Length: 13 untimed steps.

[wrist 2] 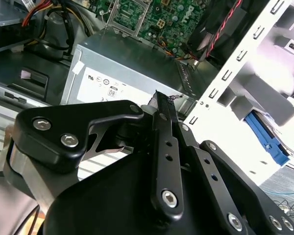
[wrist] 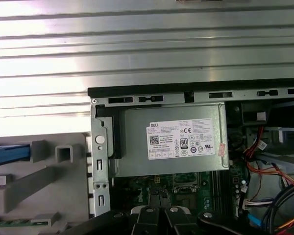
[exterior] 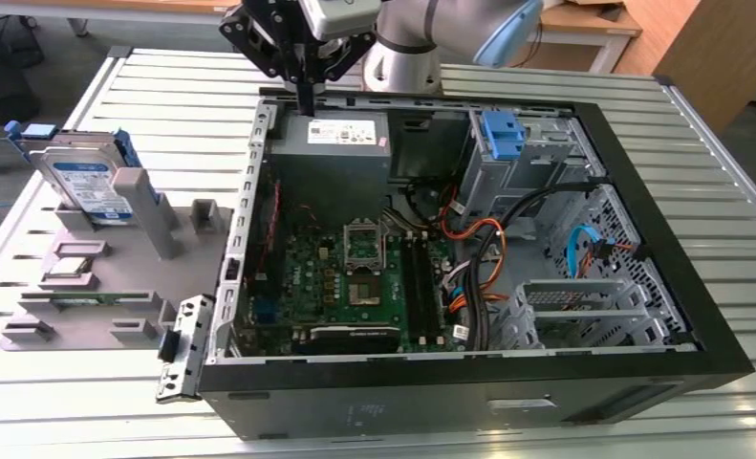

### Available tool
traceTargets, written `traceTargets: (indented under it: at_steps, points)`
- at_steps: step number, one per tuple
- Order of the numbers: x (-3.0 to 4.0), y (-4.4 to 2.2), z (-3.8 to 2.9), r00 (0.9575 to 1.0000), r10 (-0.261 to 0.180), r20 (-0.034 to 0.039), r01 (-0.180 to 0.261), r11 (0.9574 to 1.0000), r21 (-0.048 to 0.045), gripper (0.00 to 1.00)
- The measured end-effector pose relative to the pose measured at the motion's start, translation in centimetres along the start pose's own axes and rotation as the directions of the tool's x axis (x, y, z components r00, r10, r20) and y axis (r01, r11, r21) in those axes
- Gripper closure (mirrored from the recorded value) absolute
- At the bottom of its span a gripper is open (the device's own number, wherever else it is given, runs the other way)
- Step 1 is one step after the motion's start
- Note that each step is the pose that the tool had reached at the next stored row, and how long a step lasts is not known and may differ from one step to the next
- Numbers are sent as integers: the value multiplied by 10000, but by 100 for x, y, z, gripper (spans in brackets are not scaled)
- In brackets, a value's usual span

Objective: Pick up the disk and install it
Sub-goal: 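Reach for the disk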

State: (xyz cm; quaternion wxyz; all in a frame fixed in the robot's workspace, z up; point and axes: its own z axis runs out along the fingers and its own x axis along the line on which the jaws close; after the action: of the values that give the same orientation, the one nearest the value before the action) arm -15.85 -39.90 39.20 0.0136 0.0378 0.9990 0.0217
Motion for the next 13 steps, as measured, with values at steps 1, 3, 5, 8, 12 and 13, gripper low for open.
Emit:
traceTargets:
  at_steps: [1, 3, 5, 8, 12, 13]
  points:
    - [11, -1, -1, 10000, 0, 0, 0, 10000, 0, 90]
    - [26, -2, 0, 10000, 0, 1, 0, 10000, -1, 90]
    - [27, -2, 0, 10000, -1, 1, 1, 10000, 0, 90]
    - [28, -2, -1, 10000, 1, 0, -1, 10000, 0, 90]
    - [28, -2, -1, 10000, 0, 1, 0, 10000, 0, 90]
    - [30, -2, -1, 10000, 0, 1, 0, 10000, 0, 90]
